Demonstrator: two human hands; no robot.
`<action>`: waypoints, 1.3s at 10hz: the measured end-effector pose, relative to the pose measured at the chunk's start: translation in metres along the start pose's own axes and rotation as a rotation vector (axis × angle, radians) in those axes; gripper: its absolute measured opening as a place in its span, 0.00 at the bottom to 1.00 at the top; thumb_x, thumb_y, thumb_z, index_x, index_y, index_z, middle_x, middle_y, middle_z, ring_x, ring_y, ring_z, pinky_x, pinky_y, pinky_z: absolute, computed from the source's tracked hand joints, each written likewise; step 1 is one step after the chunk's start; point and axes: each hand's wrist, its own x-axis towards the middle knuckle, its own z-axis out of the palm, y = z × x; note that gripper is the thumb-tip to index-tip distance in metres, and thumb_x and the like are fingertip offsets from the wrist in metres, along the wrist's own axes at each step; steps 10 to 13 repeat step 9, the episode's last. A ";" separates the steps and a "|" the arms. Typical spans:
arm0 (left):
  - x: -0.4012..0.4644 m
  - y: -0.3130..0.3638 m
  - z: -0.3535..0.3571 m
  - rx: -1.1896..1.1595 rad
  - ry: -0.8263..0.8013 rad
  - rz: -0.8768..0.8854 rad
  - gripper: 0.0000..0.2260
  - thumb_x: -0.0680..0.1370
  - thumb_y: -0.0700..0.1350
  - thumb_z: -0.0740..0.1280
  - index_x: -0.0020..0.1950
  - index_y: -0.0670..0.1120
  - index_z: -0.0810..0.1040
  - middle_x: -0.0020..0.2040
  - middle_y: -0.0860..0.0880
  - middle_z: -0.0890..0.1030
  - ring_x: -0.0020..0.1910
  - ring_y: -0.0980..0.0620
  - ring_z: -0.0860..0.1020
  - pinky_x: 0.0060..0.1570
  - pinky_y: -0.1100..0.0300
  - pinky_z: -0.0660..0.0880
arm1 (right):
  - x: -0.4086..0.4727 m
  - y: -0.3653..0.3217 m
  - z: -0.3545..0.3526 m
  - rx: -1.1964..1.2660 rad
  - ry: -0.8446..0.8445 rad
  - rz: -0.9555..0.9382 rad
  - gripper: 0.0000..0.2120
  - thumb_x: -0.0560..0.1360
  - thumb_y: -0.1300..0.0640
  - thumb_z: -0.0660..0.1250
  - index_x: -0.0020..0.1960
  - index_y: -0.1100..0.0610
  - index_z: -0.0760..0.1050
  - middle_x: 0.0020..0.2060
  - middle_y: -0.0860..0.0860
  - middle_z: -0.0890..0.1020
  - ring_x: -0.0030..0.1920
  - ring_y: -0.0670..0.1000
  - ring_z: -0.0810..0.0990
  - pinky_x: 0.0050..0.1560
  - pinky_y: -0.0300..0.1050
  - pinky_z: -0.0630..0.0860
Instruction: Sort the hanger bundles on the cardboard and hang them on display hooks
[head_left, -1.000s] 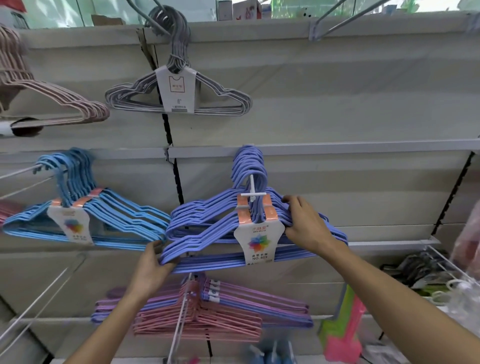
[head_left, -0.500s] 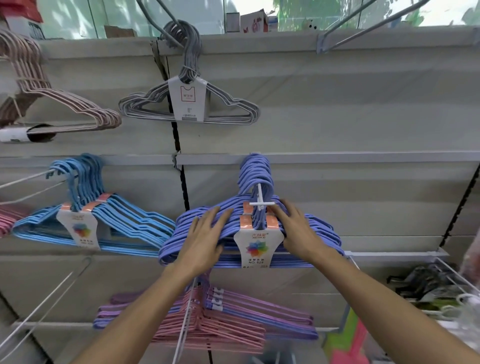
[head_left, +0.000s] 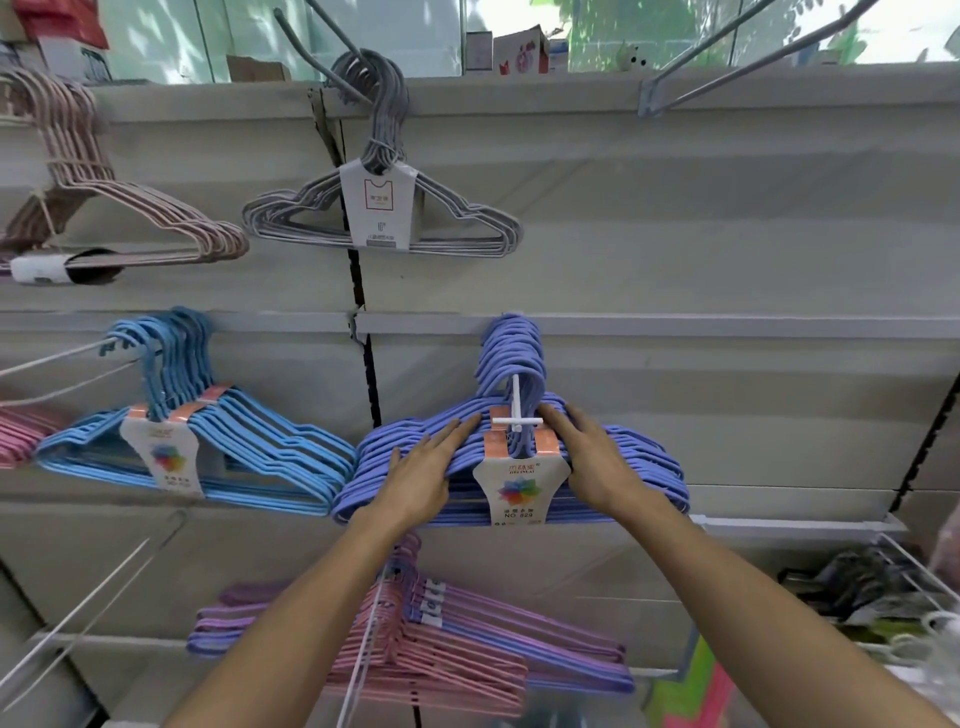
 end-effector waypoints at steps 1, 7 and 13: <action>-0.003 -0.002 -0.003 0.000 0.019 0.010 0.42 0.75 0.30 0.59 0.79 0.62 0.46 0.81 0.51 0.55 0.78 0.45 0.57 0.72 0.33 0.55 | -0.003 -0.003 -0.001 0.003 -0.013 -0.010 0.44 0.76 0.66 0.68 0.81 0.42 0.48 0.80 0.56 0.53 0.78 0.62 0.56 0.72 0.66 0.62; -0.101 -0.046 -0.050 -0.086 0.185 0.087 0.20 0.80 0.43 0.64 0.73 0.50 0.69 0.70 0.50 0.72 0.69 0.49 0.70 0.65 0.53 0.68 | -0.069 -0.035 -0.035 -0.082 0.020 0.033 0.42 0.73 0.56 0.69 0.81 0.50 0.51 0.75 0.54 0.65 0.69 0.59 0.71 0.62 0.54 0.74; -0.156 -0.100 -0.078 -0.156 0.269 0.109 0.15 0.79 0.41 0.65 0.65 0.47 0.76 0.61 0.50 0.78 0.61 0.51 0.76 0.61 0.53 0.72 | -0.089 -0.097 -0.015 -0.138 0.295 0.167 0.26 0.73 0.51 0.68 0.70 0.55 0.69 0.63 0.58 0.77 0.61 0.63 0.75 0.54 0.58 0.75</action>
